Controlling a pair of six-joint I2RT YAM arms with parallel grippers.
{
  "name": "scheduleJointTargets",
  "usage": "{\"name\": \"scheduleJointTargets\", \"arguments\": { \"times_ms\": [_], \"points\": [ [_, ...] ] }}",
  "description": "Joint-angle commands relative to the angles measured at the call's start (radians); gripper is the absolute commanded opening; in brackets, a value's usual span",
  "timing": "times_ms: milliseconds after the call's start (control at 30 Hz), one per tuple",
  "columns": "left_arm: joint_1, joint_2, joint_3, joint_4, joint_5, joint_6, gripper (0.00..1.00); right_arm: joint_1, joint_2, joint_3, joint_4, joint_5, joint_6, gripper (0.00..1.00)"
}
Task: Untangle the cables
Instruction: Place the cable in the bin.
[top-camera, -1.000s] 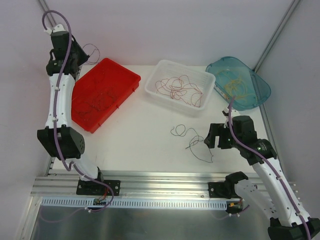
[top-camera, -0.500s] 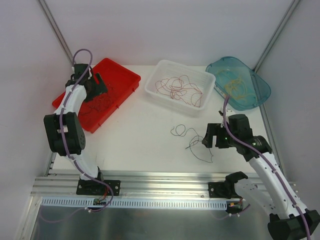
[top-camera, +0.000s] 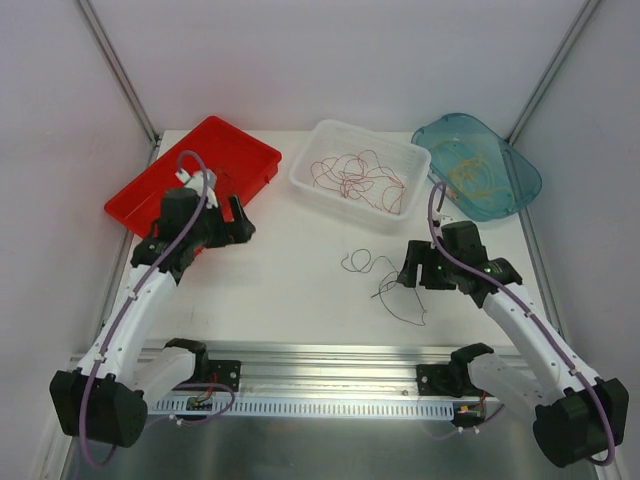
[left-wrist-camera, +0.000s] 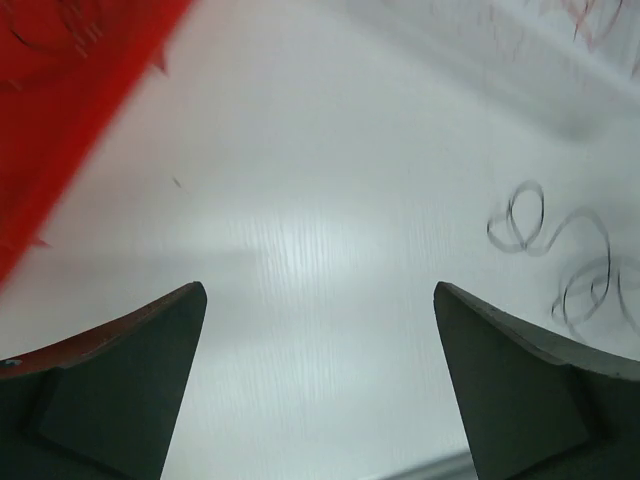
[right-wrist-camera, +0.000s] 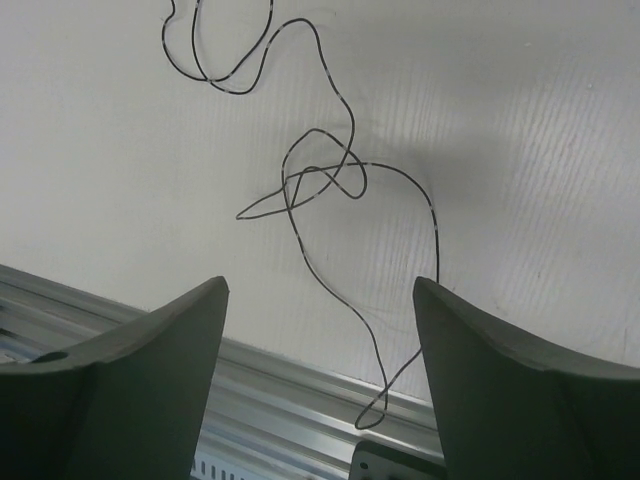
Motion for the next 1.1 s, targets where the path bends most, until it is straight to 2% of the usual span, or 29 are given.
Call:
{"name": "scheduleJointTargets", "arguments": {
  "times_ms": [0, 67, 200, 333, 633, 733, 833, 867, 967, 1067],
  "points": [
    [-0.099, -0.084, -0.149, -0.025, 0.089, -0.036, 0.99, 0.009, 0.034, -0.020, 0.102, 0.009, 0.041, 0.75],
    [-0.149, -0.121, -0.226, -0.024, 0.100, -0.095, 0.99, 0.008, 0.067, -0.031, 0.130, 0.011, 0.050, 0.67],
    [-0.333, -0.180, -0.310, -0.004, 0.064, -0.196, 0.99, 0.011, 0.112, -0.054, 0.179, 0.034, 0.050, 0.54],
    [-0.465, -0.154, -0.364, 0.048, 0.002, -0.286, 0.99, 0.009, 0.161, -0.062, 0.230, 0.079, 0.040, 0.48],
    [-0.694, 0.035, -0.294, 0.123, -0.088, -0.333, 0.99, 0.011, 0.301, -0.063, 0.358, 0.057, 0.031, 0.38],
    [-0.737, 0.098, -0.261, 0.133, -0.119, -0.345, 0.99, 0.011, 0.331, -0.061, 0.369, 0.034, 0.026, 0.32],
    [-0.780, 0.150, -0.235, 0.150, -0.131, -0.356, 0.99, 0.011, 0.319, -0.069, 0.392, 0.008, 0.020, 0.19],
    [-0.798, 0.174, -0.228, 0.157, -0.131, -0.357, 0.99, 0.012, 0.315, -0.069, 0.389, 0.001, 0.018, 0.11],
    [-0.821, 0.224, -0.195, 0.166, -0.131, -0.357, 0.99, 0.015, 0.272, -0.051, 0.360, -0.026, 0.012, 0.01],
    [-0.849, 0.259, -0.157, 0.180, -0.127, -0.350, 0.99, 0.022, 0.182, -0.019, 0.313, -0.052, 0.029, 0.01]
  ]
}}
